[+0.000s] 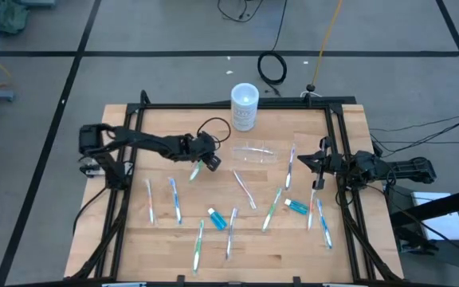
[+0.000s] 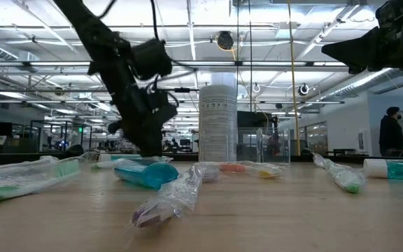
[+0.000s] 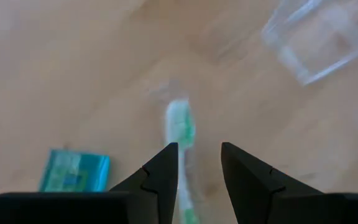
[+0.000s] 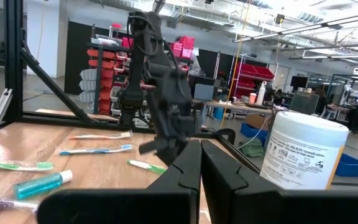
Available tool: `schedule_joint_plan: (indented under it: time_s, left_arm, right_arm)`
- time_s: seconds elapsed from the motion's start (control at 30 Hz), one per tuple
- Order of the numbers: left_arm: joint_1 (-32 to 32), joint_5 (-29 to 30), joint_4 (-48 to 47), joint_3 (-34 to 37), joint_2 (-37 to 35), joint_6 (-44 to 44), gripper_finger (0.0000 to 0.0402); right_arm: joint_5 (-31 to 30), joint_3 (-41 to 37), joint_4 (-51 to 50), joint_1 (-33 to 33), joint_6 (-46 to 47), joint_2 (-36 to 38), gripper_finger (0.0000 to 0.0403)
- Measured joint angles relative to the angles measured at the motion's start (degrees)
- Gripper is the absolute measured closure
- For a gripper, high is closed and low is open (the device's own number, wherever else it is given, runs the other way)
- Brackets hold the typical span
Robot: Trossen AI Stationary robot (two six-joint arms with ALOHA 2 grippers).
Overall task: Pick & Place toothbrushing station
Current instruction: Put the top green toothbrush into the transparent organizer
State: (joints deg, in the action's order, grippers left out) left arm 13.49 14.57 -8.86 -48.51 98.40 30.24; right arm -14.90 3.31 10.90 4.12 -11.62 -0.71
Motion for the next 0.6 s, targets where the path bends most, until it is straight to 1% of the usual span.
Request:
schedule_joint_plan:
  time_s: [0.2,0.37,0.47,0.6]
  left_arm:
    - [1.0,-0.7,1.0,-0.2,4.5,1.7,0.0275]
    - [1.0,-1.5,0.9,-0.2,4.6,2.9,0.028]
    - [1.0,-1.6,0.6,-0.1,4.4,2.6,0.0311]
    - [0.9,-2.2,1.1,-0.1,4.5,2.8,0.0376]
  right_arm:
    - [0.0,0.0,0.0,0.0,-2.0,0.0,0.0399]
    - [0.0,0.0,0.0,0.0,-2.8,0.0,0.0399]
    - [0.0,0.0,0.0,0.0,-3.2,0.0,0.0399]
    - [0.0,0.0,0.0,0.0,-3.2,0.0,0.0399]
